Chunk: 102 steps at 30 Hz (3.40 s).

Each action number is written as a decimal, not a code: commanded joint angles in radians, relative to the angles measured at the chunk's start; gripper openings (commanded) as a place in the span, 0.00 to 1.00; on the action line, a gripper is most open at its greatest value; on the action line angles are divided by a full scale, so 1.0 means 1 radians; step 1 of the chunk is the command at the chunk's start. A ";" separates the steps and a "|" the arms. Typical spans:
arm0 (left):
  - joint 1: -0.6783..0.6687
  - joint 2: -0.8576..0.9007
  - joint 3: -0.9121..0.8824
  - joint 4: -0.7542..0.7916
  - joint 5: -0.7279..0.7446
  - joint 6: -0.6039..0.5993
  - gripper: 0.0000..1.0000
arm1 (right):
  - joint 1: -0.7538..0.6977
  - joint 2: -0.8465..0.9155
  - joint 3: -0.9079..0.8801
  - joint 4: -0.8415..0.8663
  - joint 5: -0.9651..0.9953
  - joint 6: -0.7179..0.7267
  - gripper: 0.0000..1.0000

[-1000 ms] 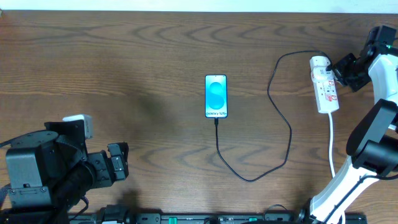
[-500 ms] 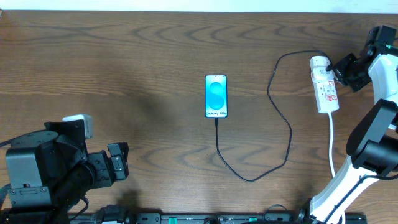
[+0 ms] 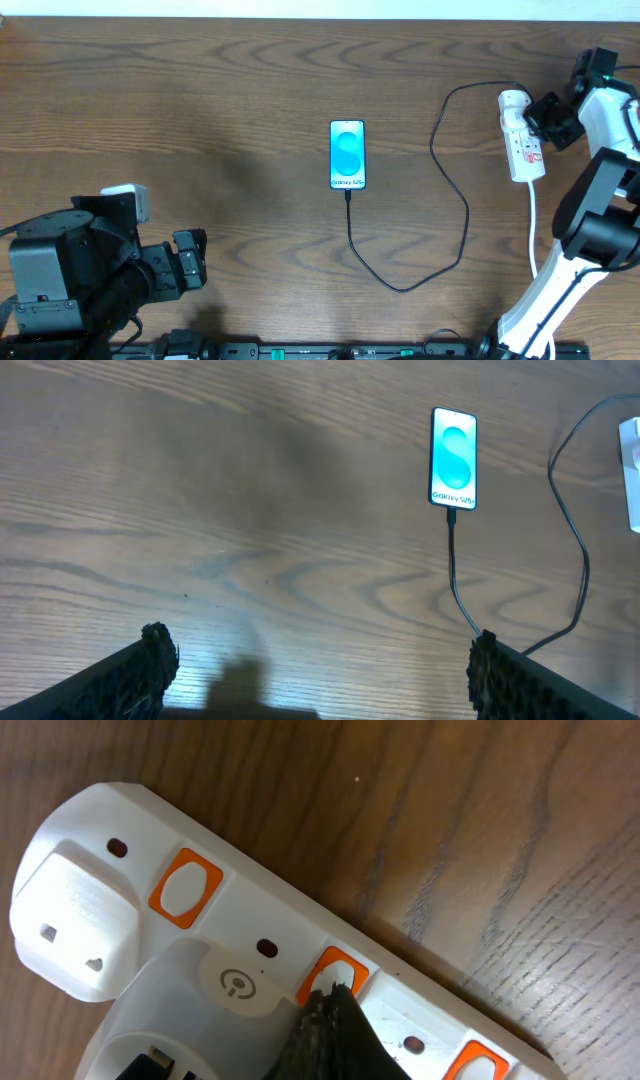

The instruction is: Plug charger to phone and switch on socket

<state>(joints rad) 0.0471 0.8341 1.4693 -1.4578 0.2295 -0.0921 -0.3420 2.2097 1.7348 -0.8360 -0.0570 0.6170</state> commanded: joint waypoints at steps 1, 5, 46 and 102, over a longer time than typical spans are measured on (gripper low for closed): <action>0.004 -0.001 0.008 0.000 -0.010 0.010 0.94 | 0.034 0.005 0.017 0.014 0.022 -0.005 0.01; 0.004 -0.001 0.008 0.000 -0.010 0.010 0.94 | 0.040 0.005 0.017 0.030 0.050 -0.005 0.01; 0.004 -0.006 0.008 0.000 -0.010 0.010 0.94 | 0.171 -0.386 0.019 0.010 0.213 -0.147 0.01; 0.004 -0.104 0.008 0.000 -0.010 0.010 0.94 | 0.069 0.016 0.017 0.010 0.209 -0.158 0.01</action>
<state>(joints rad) 0.0471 0.7345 1.4693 -1.4582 0.2295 -0.0921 -0.2718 2.2211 1.7489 -0.8330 0.1719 0.5152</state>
